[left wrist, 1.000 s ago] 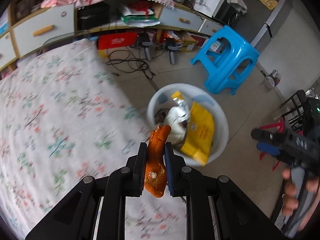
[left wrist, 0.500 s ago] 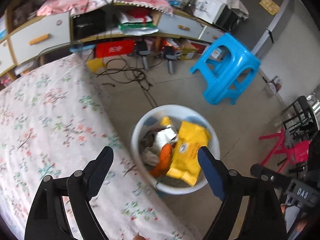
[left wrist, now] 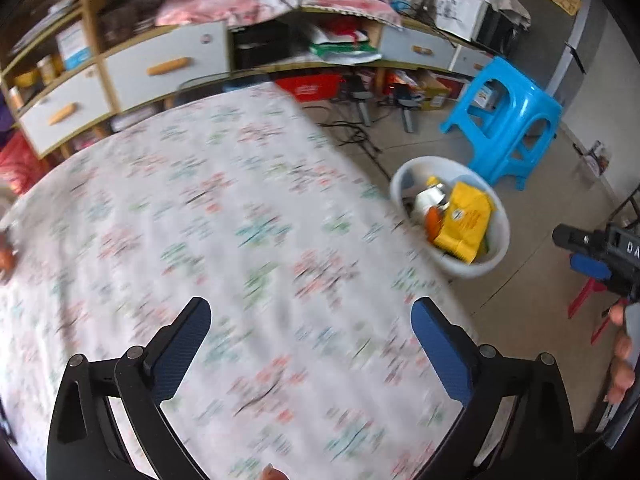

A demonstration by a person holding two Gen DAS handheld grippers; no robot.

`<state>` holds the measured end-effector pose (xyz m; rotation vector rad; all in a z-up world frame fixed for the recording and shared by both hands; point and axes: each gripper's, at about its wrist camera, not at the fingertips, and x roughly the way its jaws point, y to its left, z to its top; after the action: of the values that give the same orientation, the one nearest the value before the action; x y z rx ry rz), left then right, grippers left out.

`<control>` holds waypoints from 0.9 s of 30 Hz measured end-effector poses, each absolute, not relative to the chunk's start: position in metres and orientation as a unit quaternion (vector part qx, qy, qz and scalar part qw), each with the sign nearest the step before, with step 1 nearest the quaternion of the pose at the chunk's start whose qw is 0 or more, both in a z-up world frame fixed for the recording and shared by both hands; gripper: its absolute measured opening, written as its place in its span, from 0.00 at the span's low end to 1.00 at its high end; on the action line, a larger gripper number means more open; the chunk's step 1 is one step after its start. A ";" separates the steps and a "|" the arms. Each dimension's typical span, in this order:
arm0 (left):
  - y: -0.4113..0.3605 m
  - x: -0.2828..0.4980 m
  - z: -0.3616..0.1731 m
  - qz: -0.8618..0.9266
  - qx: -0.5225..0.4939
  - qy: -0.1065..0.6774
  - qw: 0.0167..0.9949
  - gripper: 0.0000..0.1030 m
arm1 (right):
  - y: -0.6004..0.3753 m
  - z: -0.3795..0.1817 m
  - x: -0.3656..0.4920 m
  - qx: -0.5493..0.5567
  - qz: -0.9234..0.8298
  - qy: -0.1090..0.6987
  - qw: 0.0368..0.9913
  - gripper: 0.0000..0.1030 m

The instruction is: Collect trash

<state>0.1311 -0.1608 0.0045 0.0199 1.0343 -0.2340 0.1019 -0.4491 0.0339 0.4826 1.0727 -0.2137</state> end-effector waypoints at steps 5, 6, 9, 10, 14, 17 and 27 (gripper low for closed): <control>-0.123 0.089 0.021 -0.082 0.017 0.471 0.878 0.99 | -0.401 0.054 0.091 0.184 -0.060 0.509 0.838 0.85; -0.117 0.083 0.024 -0.076 0.016 0.467 0.881 0.99 | -0.391 0.058 0.088 0.173 -0.054 0.509 0.842 0.86; -0.095 0.063 0.031 -0.059 0.008 0.455 0.889 0.99 | -0.362 0.071 0.074 0.136 -0.037 0.504 0.852 0.88; -0.088 0.055 0.033 -0.051 0.002 0.449 0.892 0.99 | -0.351 0.075 0.067 0.125 -0.033 0.499 0.857 0.89; -0.071 0.032 0.038 -0.031 -0.020 0.436 0.899 0.99 | -0.319 0.080 0.043 0.097 -0.022 0.473 0.875 0.94; -0.062 0.020 0.037 -0.012 -0.019 0.422 0.907 0.99 | -0.298 0.076 0.029 0.076 -0.018 0.458 0.885 0.95; -0.042 0.006 0.033 0.010 -0.033 0.408 0.912 0.99 | -0.265 0.056 0.016 0.018 -0.030 0.430 0.902 0.95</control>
<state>0.0061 -0.0423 0.0328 -0.0684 0.8401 0.0207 0.0159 -0.2653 0.0564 0.0369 0.8883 -0.0622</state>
